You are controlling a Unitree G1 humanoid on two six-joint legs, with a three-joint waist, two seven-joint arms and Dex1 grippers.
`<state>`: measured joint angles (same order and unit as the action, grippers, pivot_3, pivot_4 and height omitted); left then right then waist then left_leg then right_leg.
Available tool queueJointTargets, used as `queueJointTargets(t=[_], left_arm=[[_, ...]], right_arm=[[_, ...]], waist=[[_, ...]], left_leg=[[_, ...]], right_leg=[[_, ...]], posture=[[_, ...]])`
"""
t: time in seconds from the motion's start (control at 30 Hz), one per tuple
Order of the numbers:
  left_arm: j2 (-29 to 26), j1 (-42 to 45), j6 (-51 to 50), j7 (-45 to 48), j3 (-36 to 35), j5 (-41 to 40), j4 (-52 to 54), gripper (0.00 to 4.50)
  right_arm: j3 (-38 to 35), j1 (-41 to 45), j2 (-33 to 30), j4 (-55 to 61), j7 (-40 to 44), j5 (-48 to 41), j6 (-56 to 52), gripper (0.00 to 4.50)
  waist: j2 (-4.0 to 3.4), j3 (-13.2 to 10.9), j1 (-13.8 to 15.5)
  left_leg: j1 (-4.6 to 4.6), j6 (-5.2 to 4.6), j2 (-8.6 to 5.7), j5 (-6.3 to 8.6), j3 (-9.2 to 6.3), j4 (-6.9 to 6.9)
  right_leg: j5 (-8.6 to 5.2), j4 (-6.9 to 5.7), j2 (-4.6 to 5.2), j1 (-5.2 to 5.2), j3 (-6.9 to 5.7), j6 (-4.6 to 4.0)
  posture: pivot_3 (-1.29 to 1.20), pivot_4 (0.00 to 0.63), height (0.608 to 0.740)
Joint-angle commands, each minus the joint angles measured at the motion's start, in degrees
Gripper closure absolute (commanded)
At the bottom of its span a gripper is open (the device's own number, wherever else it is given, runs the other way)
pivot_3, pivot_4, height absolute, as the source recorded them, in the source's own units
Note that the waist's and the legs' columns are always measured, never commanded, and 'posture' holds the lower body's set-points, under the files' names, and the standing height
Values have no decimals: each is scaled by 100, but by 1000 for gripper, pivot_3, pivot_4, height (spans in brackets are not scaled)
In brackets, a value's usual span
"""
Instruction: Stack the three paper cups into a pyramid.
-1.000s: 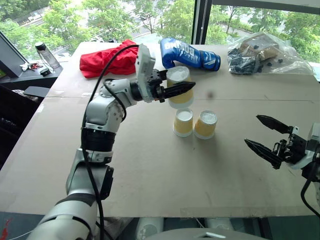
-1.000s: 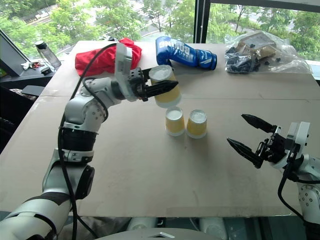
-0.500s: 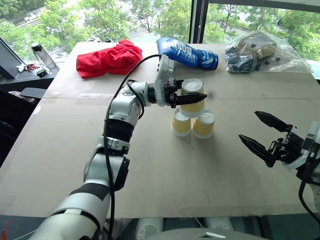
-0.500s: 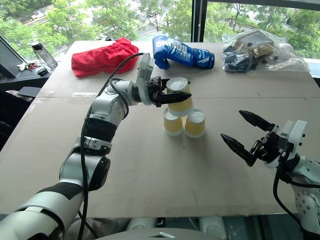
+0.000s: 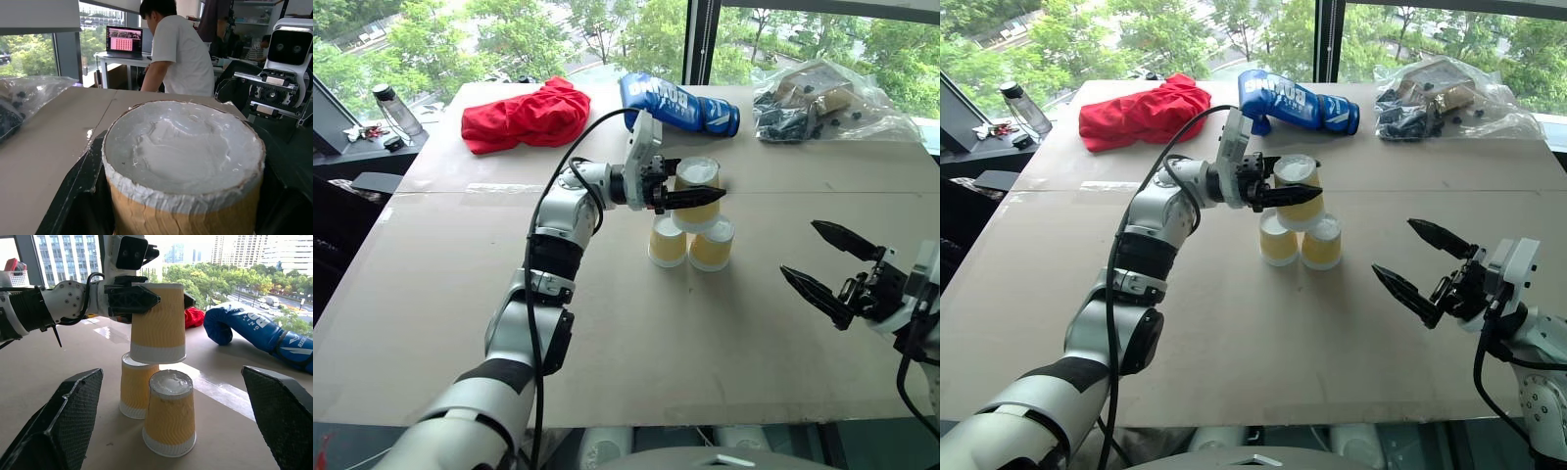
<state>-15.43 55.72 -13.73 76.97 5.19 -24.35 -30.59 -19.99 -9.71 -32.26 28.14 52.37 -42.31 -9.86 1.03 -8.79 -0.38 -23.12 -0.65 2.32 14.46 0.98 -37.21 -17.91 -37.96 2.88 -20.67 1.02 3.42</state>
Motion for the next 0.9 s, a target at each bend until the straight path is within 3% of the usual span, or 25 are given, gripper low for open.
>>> queueJointTargets(t=[0.03,0.33,0.6,0.8,0.9], left_arm=[[7,22,-21,59,-60,-37,208,35],[6,27,-292,29,-232,-283,563,35],[-176,104,-1021,-463,-814,-1044,1910,35],[-927,-699,-1885,-1208,-1392,-1577,3442,35],[-1900,-2186,-2153,-1552,-1549,-1077,4311,35]], right_arm=[[-42,-30,24,-30,138,25,208,0],[-5,-55,71,-36,150,79,270,0],[22,10,57,-209,261,71,300,0],[135,31,141,-676,482,221,472,0],[227,-27,152,-1137,677,501,732,0]], waist=[[0,0,0],[0,0,-1],[-1,1,-6],[-10,6,-50],[-27,16,-114]], left_leg=[[0,0,0,0,0,0],[0,2,0,-1,-1,-1],[2,19,1,-11,-11,-2],[11,20,5,-12,-8,0],[33,20,12,-12,6,12]], right_leg=[[0,0,0,0,0,0],[0,-2,0,0,0,0],[0,-3,1,1,4,0],[0,-8,1,3,10,0],[0,-11,-3,5,32,0]], posture=[[0,150,740],[0,150,740],[0,150,740],[0,150,740],[0,150,740]])
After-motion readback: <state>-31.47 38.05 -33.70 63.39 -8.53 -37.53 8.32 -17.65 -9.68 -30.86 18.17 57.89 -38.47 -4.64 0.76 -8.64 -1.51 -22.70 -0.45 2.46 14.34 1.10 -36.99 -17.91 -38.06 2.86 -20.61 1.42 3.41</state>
